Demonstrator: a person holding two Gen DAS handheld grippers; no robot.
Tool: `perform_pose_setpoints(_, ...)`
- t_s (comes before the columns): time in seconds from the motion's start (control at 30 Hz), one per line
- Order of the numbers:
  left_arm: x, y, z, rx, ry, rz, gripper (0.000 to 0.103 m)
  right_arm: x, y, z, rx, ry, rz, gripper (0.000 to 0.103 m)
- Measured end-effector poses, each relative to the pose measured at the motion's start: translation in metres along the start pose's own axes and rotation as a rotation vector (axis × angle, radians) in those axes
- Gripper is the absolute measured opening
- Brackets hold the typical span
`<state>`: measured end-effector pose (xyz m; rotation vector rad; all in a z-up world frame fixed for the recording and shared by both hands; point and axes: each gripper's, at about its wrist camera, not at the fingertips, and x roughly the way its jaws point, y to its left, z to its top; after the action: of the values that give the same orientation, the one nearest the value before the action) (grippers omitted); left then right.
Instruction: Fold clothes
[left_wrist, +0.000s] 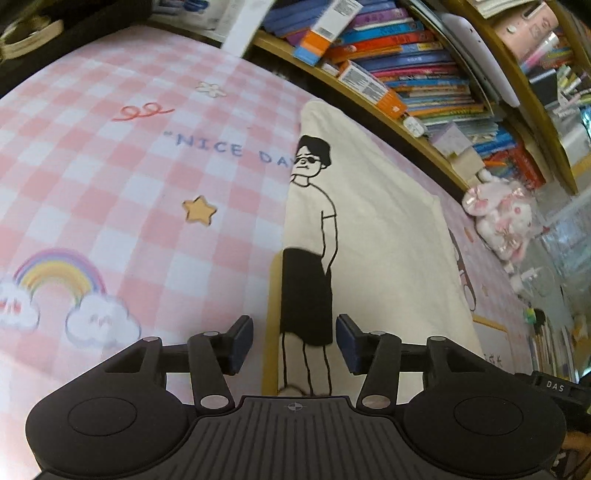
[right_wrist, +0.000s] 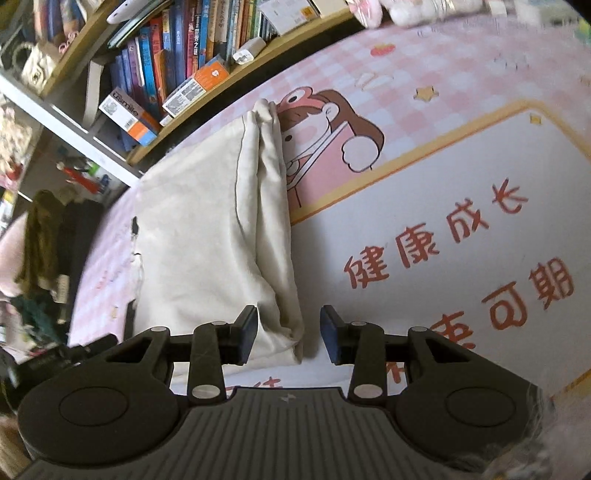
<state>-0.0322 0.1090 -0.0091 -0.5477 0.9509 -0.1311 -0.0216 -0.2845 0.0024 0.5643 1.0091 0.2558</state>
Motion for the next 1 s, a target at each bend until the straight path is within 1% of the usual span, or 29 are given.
perform_pose_setpoints(0.1, -0.002, -0.003, -0.010, -0.043, -0.010, -0.005, 0.046, 0.003, -0.005, 0.000, 0.014, 0.033, 0.021, 0.036)
perform_pose_setpoints(0.13, -0.002, -0.004, -0.013, -0.058, -0.011, -0.009, 0.039, 0.004, -0.005, 0.000, 0.006, 0.036, 0.029, 0.036)
perform_pose_setpoints(0.17, -0.002, -0.005, -0.016, -0.073, -0.012, -0.014, 0.029, 0.005, -0.004, -0.001, -0.002, 0.044, 0.038, 0.036)
perform_pose_setpoints(0.2, -0.001, -0.007, -0.017, -0.080, -0.009, -0.015, 0.026, 0.006, -0.003, -0.001, -0.010, 0.052, 0.048, 0.036)
perform_pose_setpoints(0.23, -0.001, -0.010, -0.018, -0.072, -0.016, -0.001, 0.018, 0.008, -0.002, -0.001, -0.012, 0.062, 0.061, 0.036)
perform_pose_setpoints(0.27, -0.003, -0.014, -0.018, -0.054, -0.023, 0.012, 0.012, 0.010, 0.000, 0.000, -0.013, 0.073, 0.073, 0.034)
perform_pose_setpoints(0.33, -0.012, -0.021, -0.016, -0.020, -0.056, 0.035, 0.012, 0.014, 0.003, 0.001, -0.017, 0.089, 0.095, 0.024)
perform_pose_setpoints(0.37, -0.018, -0.026, -0.016, 0.012, -0.074, 0.042, 0.012, 0.014, 0.005, 0.003, -0.019, 0.094, 0.104, 0.014)
perform_pose_setpoints(0.4, -0.017, -0.033, -0.020, 0.077, -0.075, 0.051, 0.012, 0.015, 0.007, 0.004, -0.021, 0.099, 0.113, 0.013)
perform_pose_setpoints(0.5, -0.016, -0.056, -0.034, 0.271, -0.079, 0.078, 0.023, 0.004, 0.008, 0.011, 0.011, 0.068, 0.204, 0.011)
perform_pose_setpoints(0.57, -0.015, -0.072, -0.043, 0.401, -0.081, 0.096, 0.044, 0.000, 0.010, 0.016, 0.028, 0.067, 0.232, 0.011)
perform_pose_setpoints(0.6, -0.014, -0.079, -0.047, 0.466, -0.082, 0.105, 0.050, 0.000, 0.011, 0.018, 0.034, 0.068, 0.241, 0.011)
perform_pose_setpoints(0.63, -0.014, -0.087, -0.052, 0.531, -0.083, 0.114, 0.062, 0.000, 0.013, 0.020, 0.040, 0.070, 0.250, 0.011)
perform_pose_setpoints(0.67, -0.013, -0.095, -0.056, 0.596, -0.084, 0.123, 0.066, -0.001, 0.014, 0.022, 0.046, 0.071, 0.261, 0.011)
perform_pose_setpoints(0.83, -0.010, -0.133, -0.079, 0.918, -0.087, 0.166, 0.069, -0.002, 0.025, 0.033, 0.058, 0.066, 0.307, 0.011)
perform_pose_setpoints(0.87, 0.000, -0.139, -0.085, 0.960, -0.083, 0.166, 0.069, -0.003, 0.028, 0.035, 0.054, 0.064, 0.311, 0.011)
perform_pose_setpoints(0.9, 0.009, -0.145, -0.091, 1.005, -0.086, 0.182, 0.069, -0.004, 0.030, 0.037, 0.050, 0.062, 0.314, 0.011)
perform_pose_setpoints(1.0, 0.031, -0.159, -0.106, 1.128, -0.131, 0.257, 0.069, -0.006, 0.037, 0.043, 0.036, 0.054, 0.320, 0.011)
